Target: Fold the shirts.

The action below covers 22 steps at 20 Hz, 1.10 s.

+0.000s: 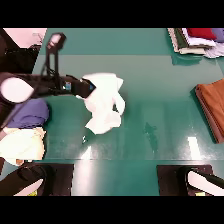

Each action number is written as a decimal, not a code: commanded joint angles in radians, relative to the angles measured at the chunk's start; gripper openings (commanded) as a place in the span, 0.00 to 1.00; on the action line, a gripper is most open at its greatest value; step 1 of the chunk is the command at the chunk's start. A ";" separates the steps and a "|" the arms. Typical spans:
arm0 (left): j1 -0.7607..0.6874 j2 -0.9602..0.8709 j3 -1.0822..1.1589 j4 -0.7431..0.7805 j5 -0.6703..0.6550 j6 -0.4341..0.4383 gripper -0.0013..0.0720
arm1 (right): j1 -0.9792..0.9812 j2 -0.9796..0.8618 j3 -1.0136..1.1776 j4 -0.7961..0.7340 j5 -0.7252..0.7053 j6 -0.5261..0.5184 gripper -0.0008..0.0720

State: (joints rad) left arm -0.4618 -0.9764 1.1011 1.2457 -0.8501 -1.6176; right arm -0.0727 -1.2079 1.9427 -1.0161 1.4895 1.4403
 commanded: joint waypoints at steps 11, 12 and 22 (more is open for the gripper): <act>0.352 -0.320 0.003 -0.049 -0.024 0.233 0.87 | 0.000 -0.001 0.000 -0.005 0.108 0.000 0.04; 0.383 -0.393 0.054 -0.096 -0.071 0.273 0.87 | 0.000 -0.001 0.000 -0.005 0.125 0.000 0.04; 0.443 -0.737 0.298 -0.243 -0.272 0.372 0.86 | 0.000 -0.003 0.000 -0.006 0.194 0.000 0.04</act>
State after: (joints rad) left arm -0.0193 -1.6623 1.3739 1.0275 -1.0771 -1.2713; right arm -0.0727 -1.2091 1.9430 -1.0222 1.6730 1.4399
